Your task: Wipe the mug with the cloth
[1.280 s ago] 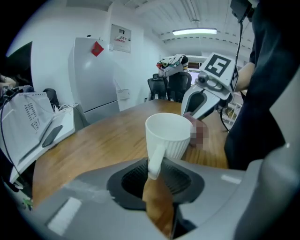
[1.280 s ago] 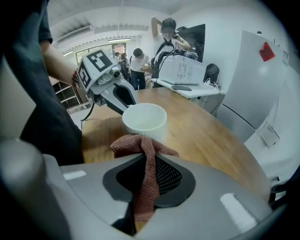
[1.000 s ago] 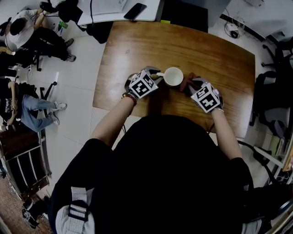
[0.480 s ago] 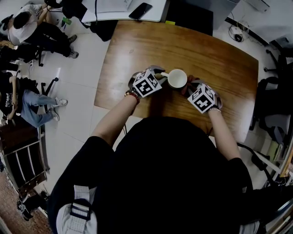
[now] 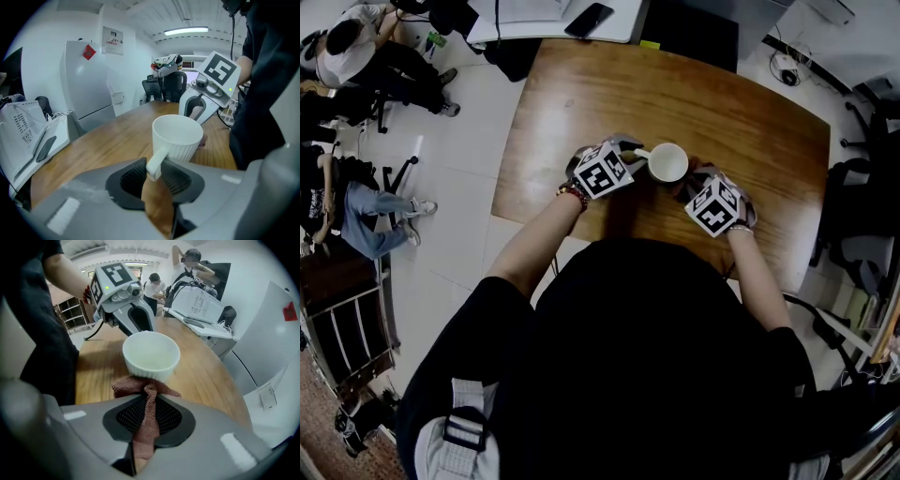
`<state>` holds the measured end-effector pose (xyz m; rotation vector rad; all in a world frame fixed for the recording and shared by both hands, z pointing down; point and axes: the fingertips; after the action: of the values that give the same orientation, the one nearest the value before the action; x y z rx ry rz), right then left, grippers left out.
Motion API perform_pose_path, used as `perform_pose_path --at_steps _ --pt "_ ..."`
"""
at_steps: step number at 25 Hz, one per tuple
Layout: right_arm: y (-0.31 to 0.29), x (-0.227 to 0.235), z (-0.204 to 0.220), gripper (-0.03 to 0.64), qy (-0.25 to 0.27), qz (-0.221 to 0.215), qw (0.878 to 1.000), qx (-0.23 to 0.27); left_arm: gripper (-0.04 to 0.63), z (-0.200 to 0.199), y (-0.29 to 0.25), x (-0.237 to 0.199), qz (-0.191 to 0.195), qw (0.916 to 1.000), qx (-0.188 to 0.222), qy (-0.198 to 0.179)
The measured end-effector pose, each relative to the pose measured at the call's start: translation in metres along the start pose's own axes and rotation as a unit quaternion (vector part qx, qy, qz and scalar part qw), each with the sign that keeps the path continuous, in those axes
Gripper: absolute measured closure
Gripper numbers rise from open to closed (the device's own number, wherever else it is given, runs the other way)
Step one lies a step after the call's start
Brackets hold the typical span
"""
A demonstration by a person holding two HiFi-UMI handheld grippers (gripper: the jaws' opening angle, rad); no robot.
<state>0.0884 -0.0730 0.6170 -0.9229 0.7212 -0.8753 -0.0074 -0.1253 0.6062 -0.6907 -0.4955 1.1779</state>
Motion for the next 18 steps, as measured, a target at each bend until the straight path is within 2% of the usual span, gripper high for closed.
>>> perform_pose_path --at_steps 7,11,14,18 --pt "0.021 -0.030 0.005 0.566 0.039 -0.031 0.999 0.019 0.502 -0.009 -0.010 0.015 0.021 0.9994 0.013 -0.022" --pt "0.021 -0.040 0.008 0.565 0.021 -0.047 0.998 0.035 0.502 -0.011 -0.011 0.016 0.024 0.9992 0.017 -0.028" --pt "0.029 -0.022 0.014 0.566 0.010 -0.027 0.999 0.032 0.502 -0.008 -0.011 0.019 0.024 0.9989 0.008 -0.040" --pt "0.043 0.020 0.012 0.566 0.010 0.022 0.999 0.032 0.499 -0.007 -0.011 0.020 0.013 0.9990 0.002 -0.042"
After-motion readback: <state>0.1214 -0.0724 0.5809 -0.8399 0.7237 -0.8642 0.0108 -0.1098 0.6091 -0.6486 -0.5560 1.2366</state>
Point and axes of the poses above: the fingertips, and each gripper's own axes: y backward along the fingers, x to its right, z out of its underside, and after that the axes turned 3 degrees about z, right-handed
